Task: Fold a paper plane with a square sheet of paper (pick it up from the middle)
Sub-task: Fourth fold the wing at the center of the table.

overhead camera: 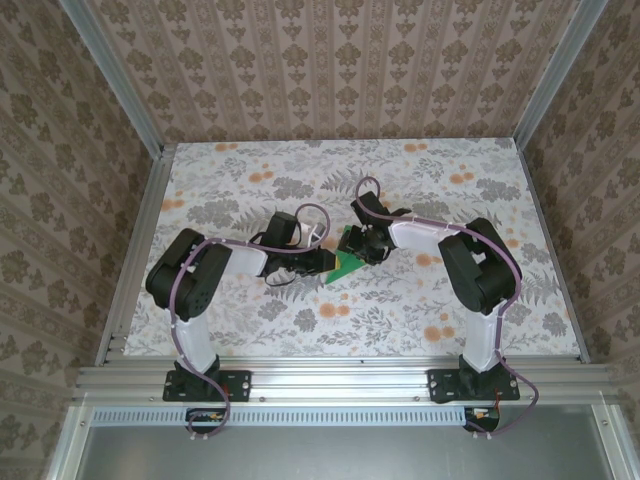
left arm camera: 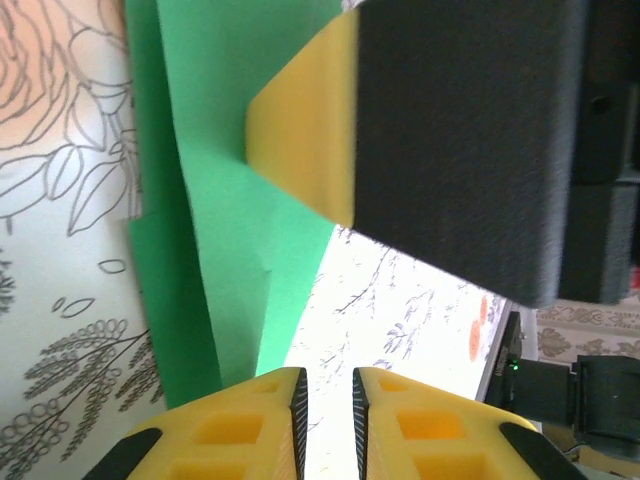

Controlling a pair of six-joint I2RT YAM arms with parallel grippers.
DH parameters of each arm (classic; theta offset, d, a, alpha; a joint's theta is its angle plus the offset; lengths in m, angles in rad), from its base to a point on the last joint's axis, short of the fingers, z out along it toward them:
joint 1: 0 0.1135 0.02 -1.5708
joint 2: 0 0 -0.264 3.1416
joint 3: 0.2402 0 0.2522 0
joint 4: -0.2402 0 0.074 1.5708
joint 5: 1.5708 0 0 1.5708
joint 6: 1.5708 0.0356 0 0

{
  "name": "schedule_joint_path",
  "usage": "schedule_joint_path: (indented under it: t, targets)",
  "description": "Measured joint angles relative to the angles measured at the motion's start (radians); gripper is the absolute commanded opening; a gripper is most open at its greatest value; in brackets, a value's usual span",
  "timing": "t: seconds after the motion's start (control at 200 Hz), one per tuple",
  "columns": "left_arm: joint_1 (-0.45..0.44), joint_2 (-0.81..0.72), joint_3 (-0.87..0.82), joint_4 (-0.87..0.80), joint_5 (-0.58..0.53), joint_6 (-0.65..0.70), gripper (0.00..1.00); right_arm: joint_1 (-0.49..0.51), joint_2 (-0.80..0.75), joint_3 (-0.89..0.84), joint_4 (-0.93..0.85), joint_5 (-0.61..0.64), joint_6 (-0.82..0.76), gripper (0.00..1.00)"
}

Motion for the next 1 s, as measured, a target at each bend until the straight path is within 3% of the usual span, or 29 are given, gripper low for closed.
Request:
schedule_joint_path:
  t: [1.0]
  targets:
    - [0.0, 0.019, 0.026, -0.099, -0.051, 0.064, 0.15, 0.008, 0.032, 0.054, -0.071, 0.023, 0.019, 0.54]
